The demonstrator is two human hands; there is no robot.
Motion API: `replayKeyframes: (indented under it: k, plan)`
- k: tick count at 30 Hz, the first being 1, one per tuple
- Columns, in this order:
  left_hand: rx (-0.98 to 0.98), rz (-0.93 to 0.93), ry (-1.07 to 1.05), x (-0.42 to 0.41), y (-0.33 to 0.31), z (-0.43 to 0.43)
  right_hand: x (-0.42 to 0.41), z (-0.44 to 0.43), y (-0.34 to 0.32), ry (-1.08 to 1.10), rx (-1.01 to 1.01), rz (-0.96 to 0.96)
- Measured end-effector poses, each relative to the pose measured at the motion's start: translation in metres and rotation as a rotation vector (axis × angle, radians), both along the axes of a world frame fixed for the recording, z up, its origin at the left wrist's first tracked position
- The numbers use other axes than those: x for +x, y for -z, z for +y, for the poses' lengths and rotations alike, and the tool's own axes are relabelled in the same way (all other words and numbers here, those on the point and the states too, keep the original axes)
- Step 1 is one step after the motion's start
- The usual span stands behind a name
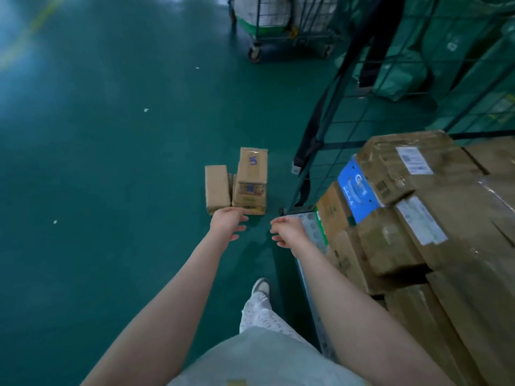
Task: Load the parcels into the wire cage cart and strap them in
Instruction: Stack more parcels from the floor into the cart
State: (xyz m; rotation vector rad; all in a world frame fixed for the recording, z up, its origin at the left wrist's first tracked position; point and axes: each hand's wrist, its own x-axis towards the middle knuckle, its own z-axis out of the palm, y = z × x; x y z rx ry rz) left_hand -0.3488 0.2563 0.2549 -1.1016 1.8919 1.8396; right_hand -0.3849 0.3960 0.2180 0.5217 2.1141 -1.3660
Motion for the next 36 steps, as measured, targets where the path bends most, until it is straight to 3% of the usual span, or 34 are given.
replayKeyframes:
  k: [15,25,36]
  plan:
    - [0.004,0.014,-0.187,-0.142,-0.012,-0.068,-0.166,-0.078,-0.006,-0.166,-0.017,-0.036]
    - [0.061,-0.057,-0.236,-0.197,0.008,-0.106,-0.224,-0.118,0.011,-0.208,0.014,-0.116]
    - [-0.029,-0.089,-0.016,-0.285,0.025,-0.214,-0.289,-0.202,0.027,0.063,-0.084,-0.180]
